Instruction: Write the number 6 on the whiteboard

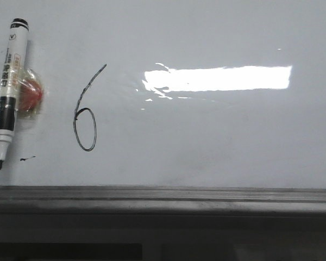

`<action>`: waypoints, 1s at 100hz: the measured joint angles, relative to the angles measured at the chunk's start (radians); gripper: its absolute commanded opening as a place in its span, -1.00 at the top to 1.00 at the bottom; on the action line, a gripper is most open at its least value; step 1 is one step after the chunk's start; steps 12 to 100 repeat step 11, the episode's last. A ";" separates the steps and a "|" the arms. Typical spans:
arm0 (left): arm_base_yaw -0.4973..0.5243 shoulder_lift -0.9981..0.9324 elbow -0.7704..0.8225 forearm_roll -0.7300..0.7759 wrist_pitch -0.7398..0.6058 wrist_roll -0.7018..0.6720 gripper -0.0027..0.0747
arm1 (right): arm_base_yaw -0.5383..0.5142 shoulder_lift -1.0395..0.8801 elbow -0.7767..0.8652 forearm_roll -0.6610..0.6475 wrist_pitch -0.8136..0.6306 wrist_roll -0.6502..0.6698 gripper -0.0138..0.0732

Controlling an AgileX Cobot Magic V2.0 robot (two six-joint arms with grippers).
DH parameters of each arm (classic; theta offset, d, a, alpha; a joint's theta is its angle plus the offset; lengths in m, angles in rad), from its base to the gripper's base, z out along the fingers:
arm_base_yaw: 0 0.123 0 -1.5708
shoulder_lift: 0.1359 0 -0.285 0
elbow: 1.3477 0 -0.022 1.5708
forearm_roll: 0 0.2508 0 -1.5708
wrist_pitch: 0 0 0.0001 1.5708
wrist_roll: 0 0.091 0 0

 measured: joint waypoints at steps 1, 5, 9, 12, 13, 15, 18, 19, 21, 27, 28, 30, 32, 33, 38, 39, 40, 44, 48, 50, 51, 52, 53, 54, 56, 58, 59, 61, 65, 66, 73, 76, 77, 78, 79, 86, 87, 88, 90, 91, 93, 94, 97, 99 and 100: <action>0.000 0.000 0.000 0.000 0.000 0.000 0.96 | 0.000 0.000 0.000 0.000 0.000 0.000 0.81; 0.000 0.000 0.000 0.000 0.000 0.000 0.96 | 0.000 0.000 0.000 0.000 0.000 0.000 0.81; 0.000 0.000 0.000 0.000 0.000 0.000 0.96 | 0.000 0.000 0.000 0.000 0.000 0.000 0.81; 0.000 0.000 0.000 0.000 0.000 0.000 0.96 | 0.000 0.000 0.000 0.000 0.000 0.000 0.81; 0.000 0.000 0.000 0.000 0.000 0.000 0.96 | 0.000 0.000 0.000 0.000 0.000 0.000 0.81; 0.000 0.000 0.000 0.000 0.000 0.000 0.96 | 0.000 0.000 0.000 0.000 0.000 0.000 0.81; 0.000 0.000 0.000 0.000 0.000 0.000 0.96 | 0.000 0.000 0.000 0.000 0.000 0.000 0.81; 0.000 0.000 0.000 0.000 0.000 0.000 0.96 | 0.000 0.000 0.000 0.000 0.000 0.000 0.81; 0.000 0.000 0.000 0.000 0.000 0.000 0.96 | 0.000 0.000 0.000 0.000 0.000 0.000 0.81; 0.000 0.000 0.000 0.000 0.000 0.000 0.96 | 0.000 0.000 0.000 0.000 0.000 0.000 0.81; 0.000 0.000 0.000 0.000 0.000 0.000 0.96 | 0.000 0.000 0.000 0.000 0.000 0.000 0.81; 0.000 0.000 0.000 0.000 0.000 0.000 0.96 | 0.000 0.000 0.000 0.000 0.000 0.000 0.81; 0.000 0.000 0.000 0.000 0.000 0.000 0.96 | 0.000 0.000 0.000 0.000 0.000 0.000 0.81; 0.000 0.000 0.000 0.000 0.000 0.000 0.96 | 0.000 0.000 0.000 0.000 0.000 0.000 0.81; 0.000 0.000 0.000 0.000 0.000 0.000 0.96 | 0.000 0.000 0.000 0.000 0.000 0.000 0.81; 0.000 0.000 0.000 0.000 0.000 0.000 0.96 | 0.000 0.000 0.000 0.000 0.000 0.000 0.81; 0.000 0.000 0.000 0.000 0.000 0.000 0.96 | 0.000 0.000 0.000 0.000 0.000 0.000 0.81; 0.000 0.000 0.000 0.000 0.000 0.000 0.96 | 0.000 0.000 0.000 0.000 0.000 0.000 0.81; 0.000 0.000 0.000 0.000 0.000 0.000 0.96 | 0.000 0.000 0.000 0.000 0.000 0.000 0.81; 0.000 0.000 0.000 0.000 0.000 0.000 0.96 | 0.000 0.000 0.000 0.000 0.000 0.000 0.81; 0.000 0.000 0.000 0.000 0.000 0.000 0.96 | 0.000 0.000 0.000 0.000 0.000 0.000 0.81; 0.000 0.000 0.000 0.000 0.000 0.000 0.96 | 0.000 0.000 0.000 0.000 0.000 0.000 0.81; 0.000 0.000 0.000 0.000 0.000 0.000 0.96 | 0.000 0.000 0.000 0.000 0.000 0.000 0.81; 0.000 0.000 0.000 0.000 0.000 0.000 0.96 | 0.000 0.000 0.000 0.000 0.000 0.000 0.81; 0.000 0.000 0.000 0.000 0.000 0.000 0.96 | 0.000 0.000 0.000 0.000 0.000 0.000 0.81; 0.000 0.000 0.000 0.000 0.000 0.000 0.96 | 0.000 0.000 0.000 0.000 0.000 0.000 0.81; 0.000 0.000 0.000 0.000 0.000 0.000 0.96 | 0.000 0.000 0.000 0.000 0.000 0.000 0.81; 0.000 0.000 0.000 0.000 0.000 0.000 0.96 | 0.000 0.000 0.000 0.000 0.000 0.000 0.81; 0.000 0.000 0.000 0.000 0.000 0.000 0.96 | 0.000 0.000 0.000 0.000 0.000 0.000 0.81; 0.000 0.000 0.000 0.000 0.000 0.000 0.96 | 0.000 0.000 0.000 0.000 0.000 0.000 0.81; 0.000 0.000 0.000 0.000 0.000 0.000 0.96 | 0.000 0.000 0.000 0.000 0.000 0.000 0.81; 0.000 0.000 0.000 0.000 0.000 0.000 0.96 | 0.000 0.000 0.000 0.000 0.000 0.000 0.81; 0.000 0.000 0.000 0.000 0.000 0.000 0.96 | 0.000 0.000 0.000 0.000 0.000 0.000 0.81; 0.000 0.000 0.000 0.000 0.000 0.000 0.96 | 0.000 0.000 0.000 0.000 0.000 0.000 0.81; 0.000 0.000 0.000 0.000 0.000 0.000 0.96 | 0.000 0.000 0.000 0.000 0.000 0.000 0.81; 0.000 0.000 0.000 0.000 0.000 0.000 0.96 | 0.000 0.000 0.000 0.000 0.000 0.000 0.81; 0.000 0.000 0.000 0.000 0.000 0.000 0.96 | 0.000 0.000 0.000 0.000 0.000 0.000 0.81; 0.000 0.000 0.000 0.000 0.000 0.000 0.96 | 0.000 0.000 0.000 0.000 0.000 0.000 0.81; 0.000 0.000 0.000 0.000 0.000 0.000 0.96 | 0.000 0.000 0.000 0.000 0.000 0.000 0.81; 0.000 0.000 0.000 0.000 0.000 0.000 0.96 | 0.000 0.000 0.000 0.000 0.000 0.000 0.81; 0.000 0.000 0.000 0.000 0.000 0.000 0.96 | 0.000 0.000 0.000 0.000 0.000 0.000 0.81; 0.000 0.000 0.000 0.000 0.000 0.000 0.96 | 0.000 0.000 0.000 0.000 0.000 0.000 0.81; 0.000 0.000 0.000 0.000 0.000 0.000 0.96 | 0.000 0.000 0.000 0.000 0.000 0.000 0.81; 0.000 0.000 0.000 0.000 0.000 0.000 0.96 | 0.000 0.000 0.000 0.000 0.000 0.000 0.81; 0.000 0.000 0.000 0.000 0.000 0.000 0.96 | 0.000 0.000 0.000 0.000 0.000 0.000 0.81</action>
